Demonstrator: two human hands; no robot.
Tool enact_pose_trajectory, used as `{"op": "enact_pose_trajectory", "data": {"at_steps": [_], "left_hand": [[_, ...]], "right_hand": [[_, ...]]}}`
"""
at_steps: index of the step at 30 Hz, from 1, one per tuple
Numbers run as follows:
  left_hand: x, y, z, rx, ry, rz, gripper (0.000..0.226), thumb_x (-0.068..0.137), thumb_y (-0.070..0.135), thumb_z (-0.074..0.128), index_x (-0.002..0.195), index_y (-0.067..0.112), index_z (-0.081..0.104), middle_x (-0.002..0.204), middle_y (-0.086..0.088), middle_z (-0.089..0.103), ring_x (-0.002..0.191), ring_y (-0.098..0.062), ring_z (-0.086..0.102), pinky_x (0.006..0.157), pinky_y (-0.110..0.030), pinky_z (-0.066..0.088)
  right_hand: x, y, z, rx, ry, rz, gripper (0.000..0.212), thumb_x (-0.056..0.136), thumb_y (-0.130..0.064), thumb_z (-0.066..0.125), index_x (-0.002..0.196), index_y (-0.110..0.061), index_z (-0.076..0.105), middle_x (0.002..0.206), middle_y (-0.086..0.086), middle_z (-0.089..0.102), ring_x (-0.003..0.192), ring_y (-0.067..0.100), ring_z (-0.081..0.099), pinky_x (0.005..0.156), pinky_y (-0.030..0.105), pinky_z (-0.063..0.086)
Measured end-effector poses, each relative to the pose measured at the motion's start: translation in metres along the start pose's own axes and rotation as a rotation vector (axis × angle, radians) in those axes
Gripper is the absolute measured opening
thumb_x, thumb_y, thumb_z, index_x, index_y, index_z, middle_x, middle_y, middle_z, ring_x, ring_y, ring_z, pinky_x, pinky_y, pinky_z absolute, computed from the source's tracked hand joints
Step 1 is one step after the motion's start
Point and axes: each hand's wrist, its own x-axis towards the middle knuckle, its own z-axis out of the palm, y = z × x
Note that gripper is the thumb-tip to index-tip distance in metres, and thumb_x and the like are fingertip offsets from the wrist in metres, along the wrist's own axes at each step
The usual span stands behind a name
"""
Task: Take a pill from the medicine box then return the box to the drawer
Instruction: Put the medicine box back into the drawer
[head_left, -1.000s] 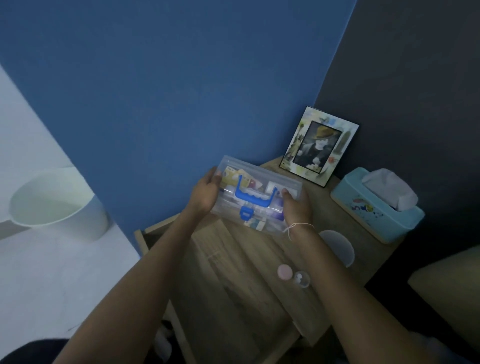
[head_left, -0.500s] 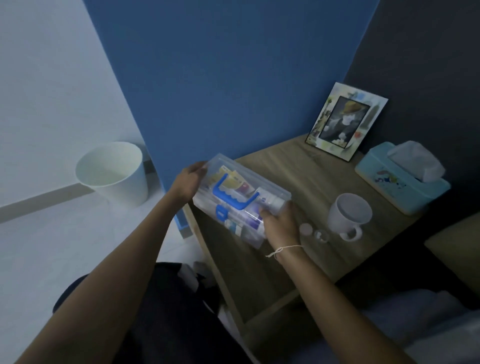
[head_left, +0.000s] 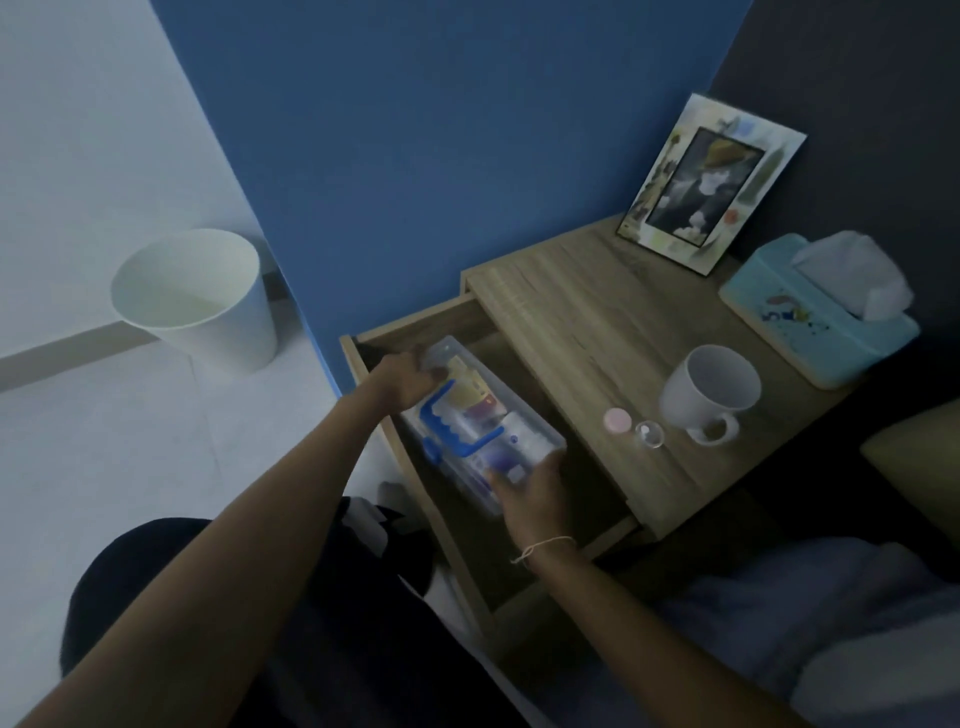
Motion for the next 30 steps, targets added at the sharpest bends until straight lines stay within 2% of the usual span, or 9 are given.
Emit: {"op": "enact_pose_trajectory", "data": {"at_steps": [3, 5, 10, 17, 21, 22, 24, 26, 30], "left_hand": [[0.012, -0.007, 0.014, 0.034, -0.077, -0.036, 0.075, 0.086, 0.054, 0.056, 0.144, 0.012, 0.034, 0.137, -0.014, 0.054, 0.122, -0.031, 0.054, 0.1, -0.038, 0.046], [0.019, -0.01, 0.02, 0.053, -0.095, -0.04, 0.082, 0.082, 0.056, 0.061, 0.144, 0.011, 0.032, 0.139, -0.013, 0.052, 0.125, -0.032, 0.053, 0.104, -0.042, 0.045], [0.035, -0.016, 0.033, 0.06, -0.099, -0.018, 0.08, 0.08, 0.046, 0.069, 0.143, 0.012, 0.033, 0.14, -0.014, 0.05, 0.127, -0.031, 0.05, 0.106, -0.045, 0.043], [0.049, -0.018, 0.039, 0.154, -0.068, 0.002, 0.086, 0.082, 0.05, 0.064, 0.148, 0.013, 0.022, 0.149, -0.016, 0.037, 0.134, -0.035, 0.04, 0.11, -0.051, 0.038], [0.036, -0.022, 0.055, 0.42, 0.108, 0.136, 0.085, 0.09, 0.053, 0.049, 0.152, 0.012, 0.008, 0.161, -0.015, 0.01, 0.147, -0.034, 0.013, 0.119, -0.05, 0.013], [0.033, -0.024, 0.06, 0.464, 0.135, 0.179, 0.085, 0.09, 0.055, 0.046, 0.152, 0.013, 0.005, 0.161, -0.014, 0.004, 0.149, -0.033, 0.006, 0.12, -0.048, 0.008], [0.027, -0.027, 0.068, 0.506, 0.117, 0.218, 0.091, 0.088, 0.063, 0.04, 0.152, 0.012, 0.001, 0.162, -0.014, -0.003, 0.149, -0.031, -0.001, 0.119, -0.046, 0.003], [0.024, -0.028, 0.072, 0.527, 0.062, 0.219, 0.097, 0.086, 0.067, 0.041, 0.151, 0.011, -0.002, 0.161, -0.014, -0.006, 0.149, -0.03, -0.005, 0.119, -0.045, -0.001], [0.021, -0.028, 0.07, 0.506, 0.025, 0.214, 0.099, 0.086, 0.064, 0.047, 0.151, 0.01, -0.004, 0.161, -0.012, -0.009, 0.149, -0.027, -0.01, 0.117, -0.041, -0.005]], "right_hand": [[0.008, 0.011, 0.009, -0.07, 0.015, 0.043, 0.085, 0.078, -0.041, 0.073, 0.145, -0.019, 0.026, 0.137, 0.006, 0.049, 0.123, 0.022, 0.052, 0.1, 0.047, 0.048], [0.013, 0.017, 0.014, -0.07, 0.032, 0.048, 0.085, 0.077, -0.038, 0.074, 0.145, -0.019, 0.027, 0.139, 0.006, 0.048, 0.125, 0.021, 0.051, 0.102, 0.044, 0.047], [0.027, 0.028, 0.031, -0.031, 0.091, 0.078, 0.092, 0.078, -0.033, 0.075, 0.149, -0.02, 0.019, 0.144, 0.006, 0.044, 0.131, 0.021, 0.047, 0.105, 0.043, 0.045], [0.041, 0.041, 0.044, -0.085, 0.087, 0.108, 0.097, 0.081, -0.039, 0.07, 0.152, -0.019, 0.008, 0.15, 0.01, 0.036, 0.136, 0.025, 0.041, 0.103, 0.034, 0.038], [0.038, 0.044, 0.041, -0.179, 0.11, -0.014, 0.1, 0.083, -0.046, 0.067, 0.153, -0.02, 0.0, 0.157, 0.009, 0.025, 0.14, 0.024, 0.035, 0.104, 0.032, 0.035], [0.041, 0.044, 0.038, -0.238, 0.106, -0.087, 0.099, 0.086, -0.048, 0.062, 0.153, -0.02, -0.005, 0.162, 0.008, 0.014, 0.144, 0.024, 0.027, 0.11, 0.035, 0.033], [0.05, 0.044, 0.031, -0.468, 0.072, -0.257, 0.086, 0.094, -0.048, 0.047, 0.153, -0.016, -0.007, 0.163, 0.005, -0.009, 0.15, 0.023, 0.004, 0.121, 0.04, 0.017], [0.058, 0.045, 0.026, -0.656, 0.025, -0.351, 0.073, 0.099, -0.045, 0.033, 0.153, -0.012, -0.003, 0.162, 0.008, -0.01, 0.15, 0.023, -0.006, 0.12, 0.04, 0.002], [0.063, 0.052, 0.027, -0.775, -0.01, -0.389, 0.067, 0.1, -0.043, 0.025, 0.152, -0.009, 0.0, 0.163, 0.012, -0.002, 0.15, 0.026, -0.005, 0.117, 0.038, -0.003]]}}
